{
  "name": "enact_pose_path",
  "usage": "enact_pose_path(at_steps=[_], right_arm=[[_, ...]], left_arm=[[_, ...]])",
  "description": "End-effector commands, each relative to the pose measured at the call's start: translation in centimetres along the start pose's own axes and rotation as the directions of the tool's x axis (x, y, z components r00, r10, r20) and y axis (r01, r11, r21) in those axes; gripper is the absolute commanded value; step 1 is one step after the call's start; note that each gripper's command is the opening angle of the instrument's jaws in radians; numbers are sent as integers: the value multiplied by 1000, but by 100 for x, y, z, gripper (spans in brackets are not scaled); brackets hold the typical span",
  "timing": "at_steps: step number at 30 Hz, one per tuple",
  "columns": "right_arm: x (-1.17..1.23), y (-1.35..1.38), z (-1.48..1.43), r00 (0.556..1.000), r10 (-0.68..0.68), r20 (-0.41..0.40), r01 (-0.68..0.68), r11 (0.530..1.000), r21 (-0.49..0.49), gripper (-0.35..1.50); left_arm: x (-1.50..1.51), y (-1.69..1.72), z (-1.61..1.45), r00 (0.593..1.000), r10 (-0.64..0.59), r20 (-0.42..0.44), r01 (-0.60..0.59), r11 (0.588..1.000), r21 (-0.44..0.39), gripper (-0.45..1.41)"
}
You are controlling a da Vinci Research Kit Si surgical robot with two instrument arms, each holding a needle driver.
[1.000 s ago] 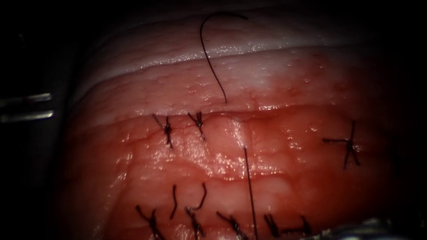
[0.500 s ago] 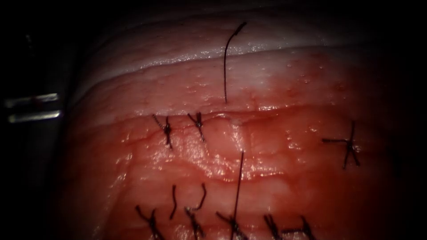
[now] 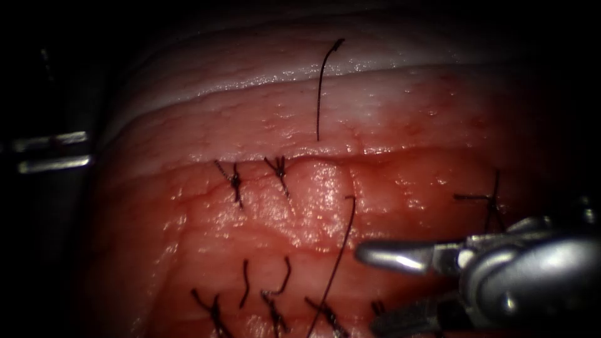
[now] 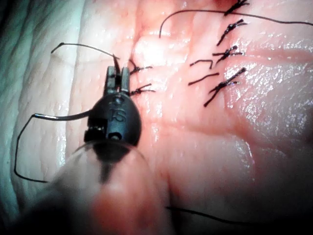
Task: Wound Closure
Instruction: Grip suture near tissue and pull away from tissue with right hand. Repeat until only a short tail remains on top side.
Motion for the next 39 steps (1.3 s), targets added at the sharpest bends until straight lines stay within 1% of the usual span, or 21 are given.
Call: enact_pose_path(at_steps=[1,3,6,9,13,18,19,20,21,25,27,30,31,32,34,36,38,39], right_arm=[[-34,9,19,1000,-10,24,10,1000,-16,135],[-56,10,29,999,-26,44,27,999,-29,138],[-80,9,40,998,-35,61,38,998,-46,140],[-102,1,50,996,-52,74,55,998,-29,140],[-112,-6,48,994,-72,86,72,997,1,140],[-114,-8,44,994,-64,86,63,998,11,129],[-113,-9,44,995,-58,86,58,998,11,111],[-112,-9,44,995,-41,86,40,999,10,67],[-110,-11,45,995,-31,98,28,999,33,-35],[-109,-14,52,992,-24,126,17,998,58,-35],[-107,-20,53,991,-31,133,21,997,78,-35],[-99,-32,51,991,-43,123,32,995,89,-35],[-97,-36,50,992,-46,119,35,995,91,-35],[-89,-46,45,993,-36,109,26,995,96,-35],[-81,-52,42,994,-29,101,19,995,101,-35],[-61,-63,36,996,-29,83,19,994,111,-35],[-53,-66,35,996,-30,80,20,993,116,-35],[-45,-69,34,996,-31,78,21,992,123,-35]], left_arm=[[-4,0,9,1000,1,-1,-1,1000,1,-45],[-4,0,10,1000,1,-3,-1,1000,1,-45],[-5,1,13,1000,1,-9,-1,1000,2,-45],[-10,0,22,1000,1,-14,-1,1000,3,-45],[-14,-2,33,1000,1,-13,-1,1000,9,-45],[-23,-6,43,1000,2,-11,-2,1000,15,-45],[-24,-6,44,1000,3,-11,-3,1000,16,-45],[-24,-6,44,1000,10,-11,-9,1000,17,-45],[-25,-6,45,1000,10,-11,-10,1000,18,-45],[-26,-6,50,1000,10,-19,-10,1000,14,-45],[-29,-7,53,1000,11,-21,-11,1000,14,-45],[-36,-11,59,1000,12,-22,-12,1000,16,-45],[-40,-14,62,1000,12,-8,-12,1000,27,-45],[-47,-18,65,1000,13,11,-14,999,43,-45],[-54,-20,68,1000,17,13,-17,999,46,-45],[-64,-22,73,1000,16,17,-17,998,53,-45],[-67,-23,74,1000,18,17,-19,998,54,-45],[-67,-23,75,1000,18,17,-19,998,55,-45]])
